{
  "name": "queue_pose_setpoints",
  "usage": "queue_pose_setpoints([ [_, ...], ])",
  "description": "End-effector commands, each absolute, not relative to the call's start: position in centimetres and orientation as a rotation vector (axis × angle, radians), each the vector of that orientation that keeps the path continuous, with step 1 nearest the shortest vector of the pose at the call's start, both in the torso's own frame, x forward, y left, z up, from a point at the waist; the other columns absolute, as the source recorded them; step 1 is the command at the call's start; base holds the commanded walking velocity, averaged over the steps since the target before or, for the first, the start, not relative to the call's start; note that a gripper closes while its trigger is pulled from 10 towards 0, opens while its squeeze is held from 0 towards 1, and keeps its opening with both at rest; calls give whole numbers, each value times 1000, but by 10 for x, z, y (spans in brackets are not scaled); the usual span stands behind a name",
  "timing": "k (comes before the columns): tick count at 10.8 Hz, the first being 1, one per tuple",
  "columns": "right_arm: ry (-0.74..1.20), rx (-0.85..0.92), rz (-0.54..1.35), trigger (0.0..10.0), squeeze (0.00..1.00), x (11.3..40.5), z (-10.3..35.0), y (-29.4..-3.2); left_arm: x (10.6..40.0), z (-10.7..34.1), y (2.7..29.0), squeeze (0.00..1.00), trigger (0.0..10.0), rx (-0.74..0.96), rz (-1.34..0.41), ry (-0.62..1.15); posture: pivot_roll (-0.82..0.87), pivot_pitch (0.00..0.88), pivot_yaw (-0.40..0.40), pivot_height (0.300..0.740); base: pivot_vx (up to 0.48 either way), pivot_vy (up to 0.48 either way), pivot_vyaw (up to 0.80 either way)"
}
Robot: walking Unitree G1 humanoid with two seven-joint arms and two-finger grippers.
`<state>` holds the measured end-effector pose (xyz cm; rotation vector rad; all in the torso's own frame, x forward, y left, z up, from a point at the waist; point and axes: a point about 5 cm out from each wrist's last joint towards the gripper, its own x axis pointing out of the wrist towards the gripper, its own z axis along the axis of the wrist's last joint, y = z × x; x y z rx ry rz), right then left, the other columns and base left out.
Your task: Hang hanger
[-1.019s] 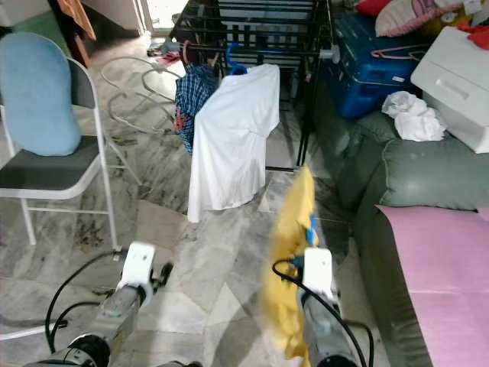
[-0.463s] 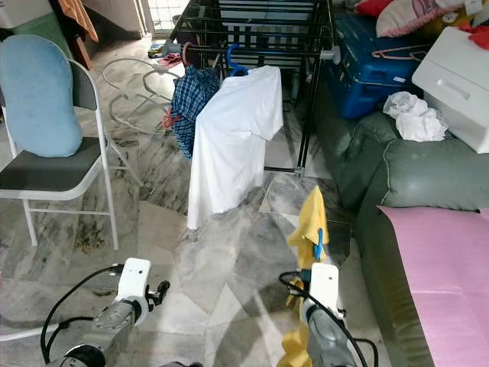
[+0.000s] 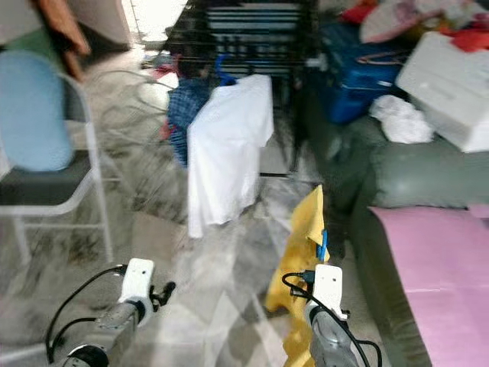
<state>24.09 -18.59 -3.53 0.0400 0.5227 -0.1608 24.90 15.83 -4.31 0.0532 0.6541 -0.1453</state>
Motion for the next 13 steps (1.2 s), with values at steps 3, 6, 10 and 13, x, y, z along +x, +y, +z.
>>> queue_pose_setpoints([
  [3,460,39,-160,10000,0,253,-24,-186,244,-48,157,0,10000,29,-139,693,-220,36,52,740,370,0,0],
  [6,431,59,-120,10000,0,258,-19,-179,243,-49,160,0,10000,22,-115,702,-222,39,53,740,384,0,0],
  [10,425,69,-98,10000,0,256,-20,-175,243,-48,160,0,10000,26,-128,696,-233,45,58,740,414,0,288],
  [13,424,74,-97,10000,0,254,-21,-175,248,-45,156,0,10000,31,-145,680,-241,48,61,740,434,0,604],
])
